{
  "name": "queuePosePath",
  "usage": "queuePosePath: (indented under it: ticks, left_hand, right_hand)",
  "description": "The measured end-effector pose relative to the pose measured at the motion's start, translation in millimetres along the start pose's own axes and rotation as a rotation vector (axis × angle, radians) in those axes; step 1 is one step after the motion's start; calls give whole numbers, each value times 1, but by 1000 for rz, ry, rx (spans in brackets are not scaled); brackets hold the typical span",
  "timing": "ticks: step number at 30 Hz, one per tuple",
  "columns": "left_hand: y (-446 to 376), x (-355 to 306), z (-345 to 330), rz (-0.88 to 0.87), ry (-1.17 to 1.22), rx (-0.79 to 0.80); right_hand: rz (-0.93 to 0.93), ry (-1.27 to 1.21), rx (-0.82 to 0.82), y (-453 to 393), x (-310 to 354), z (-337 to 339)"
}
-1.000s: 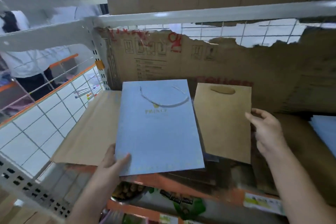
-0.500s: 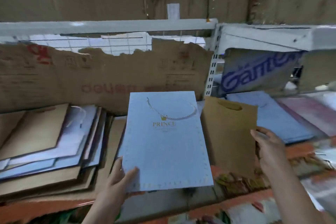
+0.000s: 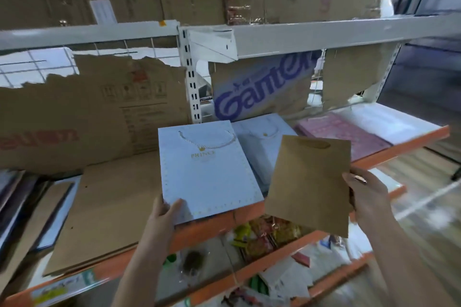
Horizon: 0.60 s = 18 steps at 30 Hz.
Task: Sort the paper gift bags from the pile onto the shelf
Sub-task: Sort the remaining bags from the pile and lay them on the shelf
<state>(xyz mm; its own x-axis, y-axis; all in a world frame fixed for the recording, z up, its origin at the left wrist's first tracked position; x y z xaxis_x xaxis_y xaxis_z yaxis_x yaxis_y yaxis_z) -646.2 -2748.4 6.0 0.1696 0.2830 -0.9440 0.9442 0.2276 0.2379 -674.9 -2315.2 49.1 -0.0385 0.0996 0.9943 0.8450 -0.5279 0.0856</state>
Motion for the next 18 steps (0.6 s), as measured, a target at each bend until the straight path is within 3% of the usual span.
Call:
queuePosePath:
  ticks: [6,10,14,18]
  left_hand:
    - [-30,8,5,-25,-264,-196]
    - [-25,-11,7,-139,-680,-382]
    - [-20,-17,-1,-168,-1123,-466]
    - [-35,-11,3,-114,-1296,-589]
  right_hand:
    - [46,51,56,-44,10,-6]
    - [32,56,102,-87,10,-24]
    - [17,69,201,-131,10,-52]
    - [10,95,192,-178,1,-63]
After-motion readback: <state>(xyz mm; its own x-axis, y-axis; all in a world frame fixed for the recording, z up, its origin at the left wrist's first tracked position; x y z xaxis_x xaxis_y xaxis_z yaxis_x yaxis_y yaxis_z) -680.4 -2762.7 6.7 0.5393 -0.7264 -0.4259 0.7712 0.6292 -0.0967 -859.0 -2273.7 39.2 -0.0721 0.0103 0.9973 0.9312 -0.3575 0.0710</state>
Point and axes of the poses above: each hand's wrist, its own y-axis away from the middle knuckle, its own z-axis out of the back of the hand, x = y × z, the point moved 9 cm from there along -y, towards the middle knuckle, and after that the axes turned 2 degrees about x, right-handed, at the moved point
